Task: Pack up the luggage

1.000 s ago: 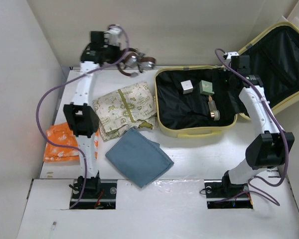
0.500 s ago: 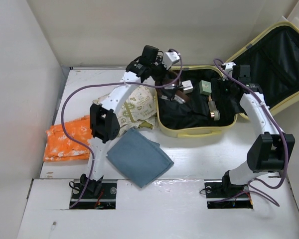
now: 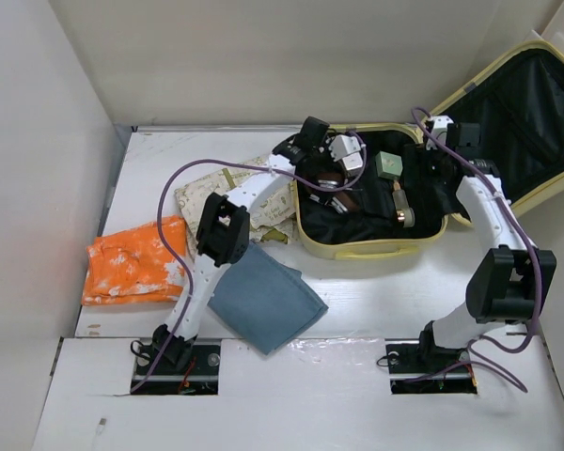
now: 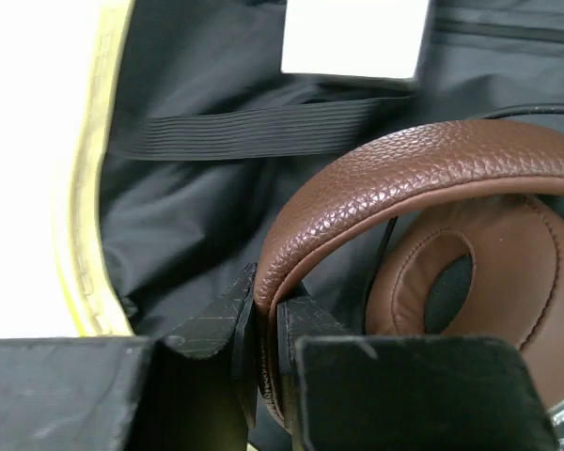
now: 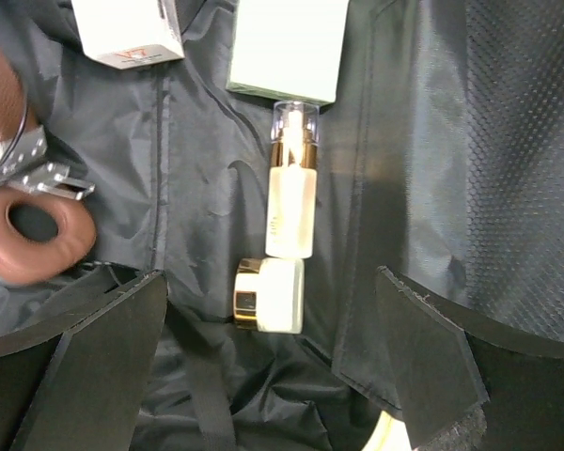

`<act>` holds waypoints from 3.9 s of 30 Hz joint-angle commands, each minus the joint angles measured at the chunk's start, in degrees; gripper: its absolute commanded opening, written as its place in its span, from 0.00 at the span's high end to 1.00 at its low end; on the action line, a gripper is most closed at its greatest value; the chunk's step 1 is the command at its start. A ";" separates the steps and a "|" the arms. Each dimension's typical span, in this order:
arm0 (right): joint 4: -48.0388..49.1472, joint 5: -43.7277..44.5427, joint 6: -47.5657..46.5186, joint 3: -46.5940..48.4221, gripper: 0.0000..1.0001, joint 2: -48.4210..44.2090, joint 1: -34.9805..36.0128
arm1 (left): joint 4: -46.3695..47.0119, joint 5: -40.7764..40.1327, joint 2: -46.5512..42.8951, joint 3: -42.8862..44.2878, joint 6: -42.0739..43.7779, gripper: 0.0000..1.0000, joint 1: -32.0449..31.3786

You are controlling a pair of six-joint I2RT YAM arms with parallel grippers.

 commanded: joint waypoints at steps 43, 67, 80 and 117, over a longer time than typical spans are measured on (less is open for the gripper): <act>-10.72 8.91 5.72 -3.72 0.00 -17.36 32.85 | -12.57 -10.62 -34.18 -8.11 -16.04 0.00 4.90; 14.82 4.52 38.33 -23.83 0.00 9.96 61.35 | -19.00 5.99 -80.05 -49.58 -30.19 0.00 24.66; 34.63 -1.20 50.46 -32.81 1.00 17.62 73.13 | -19.71 10.48 -85.18 -48.56 -31.25 0.00 33.02; -0.66 4.19 7.49 11.50 1.00 -1.63 16.47 | -15.57 4.06 -78.67 -43.01 -28.44 0.00 33.02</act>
